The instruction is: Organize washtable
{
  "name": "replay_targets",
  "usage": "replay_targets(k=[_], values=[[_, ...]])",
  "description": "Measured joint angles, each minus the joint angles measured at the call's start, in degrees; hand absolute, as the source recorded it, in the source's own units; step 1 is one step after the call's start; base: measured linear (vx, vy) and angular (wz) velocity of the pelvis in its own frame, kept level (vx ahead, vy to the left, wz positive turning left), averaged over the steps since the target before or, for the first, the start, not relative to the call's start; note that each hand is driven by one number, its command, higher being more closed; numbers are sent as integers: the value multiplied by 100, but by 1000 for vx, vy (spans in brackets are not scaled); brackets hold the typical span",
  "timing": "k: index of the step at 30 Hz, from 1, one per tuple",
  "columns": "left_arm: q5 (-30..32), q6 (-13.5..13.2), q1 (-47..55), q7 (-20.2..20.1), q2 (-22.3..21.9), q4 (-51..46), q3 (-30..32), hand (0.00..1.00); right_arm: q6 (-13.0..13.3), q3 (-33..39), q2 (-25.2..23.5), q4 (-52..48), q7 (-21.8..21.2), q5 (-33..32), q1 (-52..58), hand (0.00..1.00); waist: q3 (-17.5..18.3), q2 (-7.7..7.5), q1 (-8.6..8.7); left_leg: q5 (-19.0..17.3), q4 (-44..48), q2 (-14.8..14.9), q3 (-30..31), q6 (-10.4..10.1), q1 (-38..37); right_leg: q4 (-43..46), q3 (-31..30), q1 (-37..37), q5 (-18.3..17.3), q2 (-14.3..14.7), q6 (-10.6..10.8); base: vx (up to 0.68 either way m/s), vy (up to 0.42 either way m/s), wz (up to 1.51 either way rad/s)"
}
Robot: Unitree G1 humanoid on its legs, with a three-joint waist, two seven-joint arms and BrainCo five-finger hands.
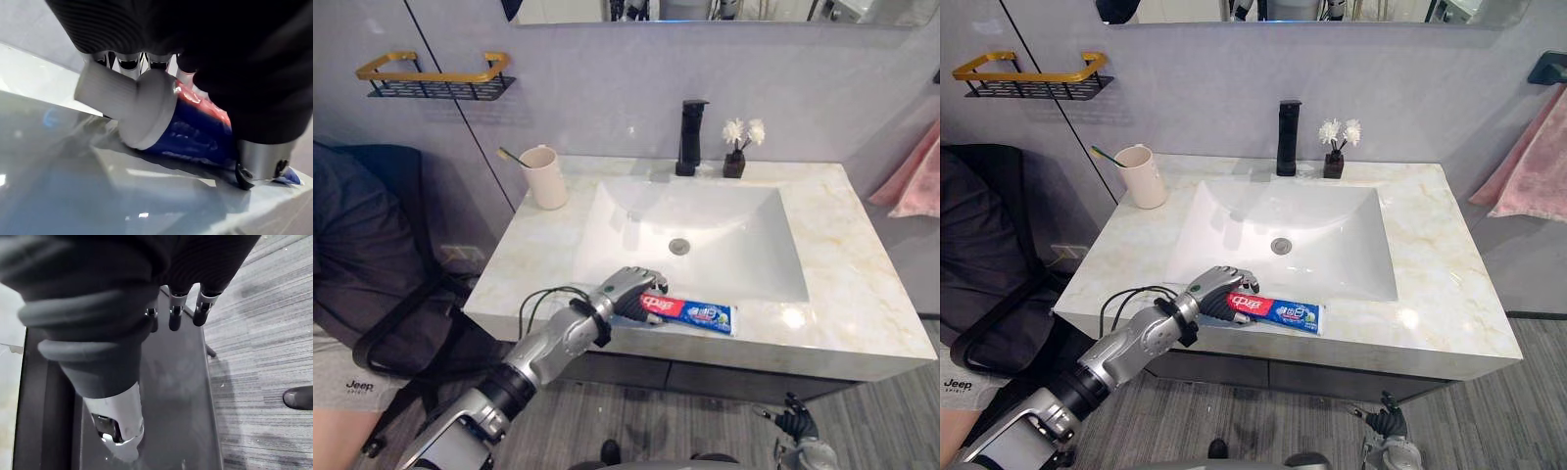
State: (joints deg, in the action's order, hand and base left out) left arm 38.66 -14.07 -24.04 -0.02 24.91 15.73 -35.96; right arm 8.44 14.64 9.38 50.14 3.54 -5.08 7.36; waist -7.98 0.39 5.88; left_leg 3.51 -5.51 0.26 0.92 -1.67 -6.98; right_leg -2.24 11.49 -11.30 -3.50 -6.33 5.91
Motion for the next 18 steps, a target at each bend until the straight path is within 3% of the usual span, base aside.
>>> replay_targets(k=[12,15,18], values=[[-29,54,-41,10,68,42,83,100,4,43,75,-238,19,-128,9,0,4,89,14,-19,3,73,-107,-27,-6,-1,-76,27,29,25,-9,-13,-9,-4],[-95,151,346,12,63,-189,419,100,1,469,-5,-451,105,-240,110,0,4,90,58,-21,3,76,-144,-29,-13,2,-115,40,35,23,-16,-45,-6,-6],[-312,290,778,40,21,-589,886,100,-15,1340,-30,-749,286,-352,195,0,3,86,94,-45,2,89,-260,-51,-11,3,-225,92,53,23,-15,-38,1,-16]])
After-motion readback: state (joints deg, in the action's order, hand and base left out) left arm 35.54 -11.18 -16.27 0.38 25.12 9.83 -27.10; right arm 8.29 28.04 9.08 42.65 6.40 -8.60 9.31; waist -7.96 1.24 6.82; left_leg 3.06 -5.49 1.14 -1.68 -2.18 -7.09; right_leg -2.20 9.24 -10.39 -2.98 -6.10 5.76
